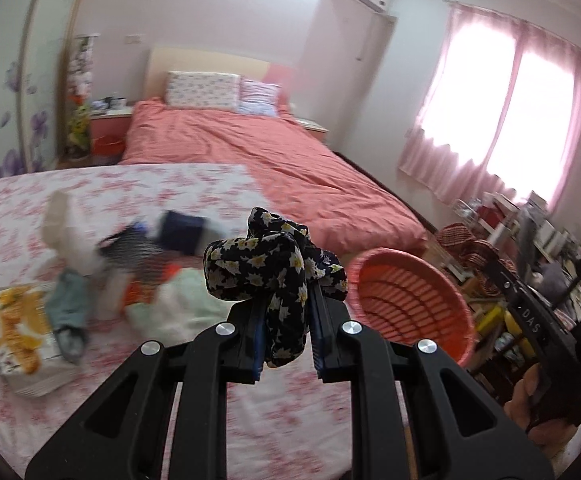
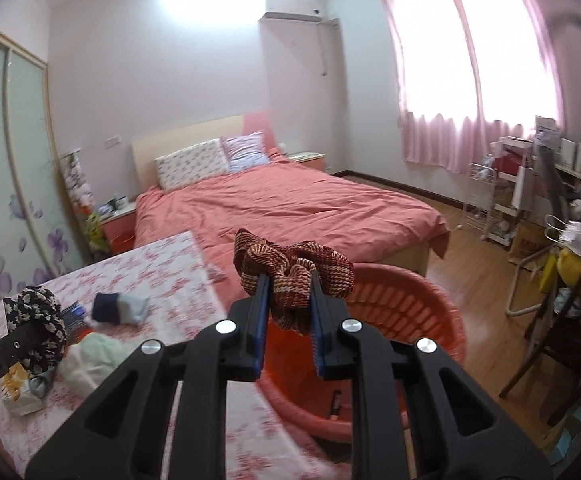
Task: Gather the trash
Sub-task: 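Carry scrunchie and striped cloth over the basket and open both tools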
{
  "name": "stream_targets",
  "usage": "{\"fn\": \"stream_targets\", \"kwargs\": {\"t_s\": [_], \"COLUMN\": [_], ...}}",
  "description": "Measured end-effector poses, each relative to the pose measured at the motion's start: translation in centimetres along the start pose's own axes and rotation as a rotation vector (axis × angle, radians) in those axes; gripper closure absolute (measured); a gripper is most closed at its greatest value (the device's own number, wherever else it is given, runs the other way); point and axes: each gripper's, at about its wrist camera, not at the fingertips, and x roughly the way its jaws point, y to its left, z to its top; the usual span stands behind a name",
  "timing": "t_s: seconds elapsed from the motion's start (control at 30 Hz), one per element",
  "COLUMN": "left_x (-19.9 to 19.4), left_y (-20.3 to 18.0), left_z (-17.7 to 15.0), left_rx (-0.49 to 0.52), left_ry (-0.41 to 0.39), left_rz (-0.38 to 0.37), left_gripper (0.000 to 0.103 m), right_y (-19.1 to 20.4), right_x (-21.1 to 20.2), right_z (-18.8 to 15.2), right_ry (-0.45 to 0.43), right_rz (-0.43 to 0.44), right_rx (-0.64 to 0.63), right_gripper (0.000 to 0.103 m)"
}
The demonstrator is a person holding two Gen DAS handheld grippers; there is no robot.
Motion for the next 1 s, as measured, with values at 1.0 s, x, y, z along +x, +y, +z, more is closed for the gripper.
{"fn": "stream_targets", "kwargs": {"t_s": [1.0], "left_x": [12.6], "left_y": [-14.0], "left_z": [-1.0], "left_rx": [0.176], "left_ry": [0.179], "left_rz": [-0.235], "left_gripper": [0.071], "right_y": [-10.3], "right_x": [5.9], "right_z": [0.0], "right_ry": [0.007], "right_rz": [-0.012], "right_rx": [0.166], "right_gripper": [0.069]}}
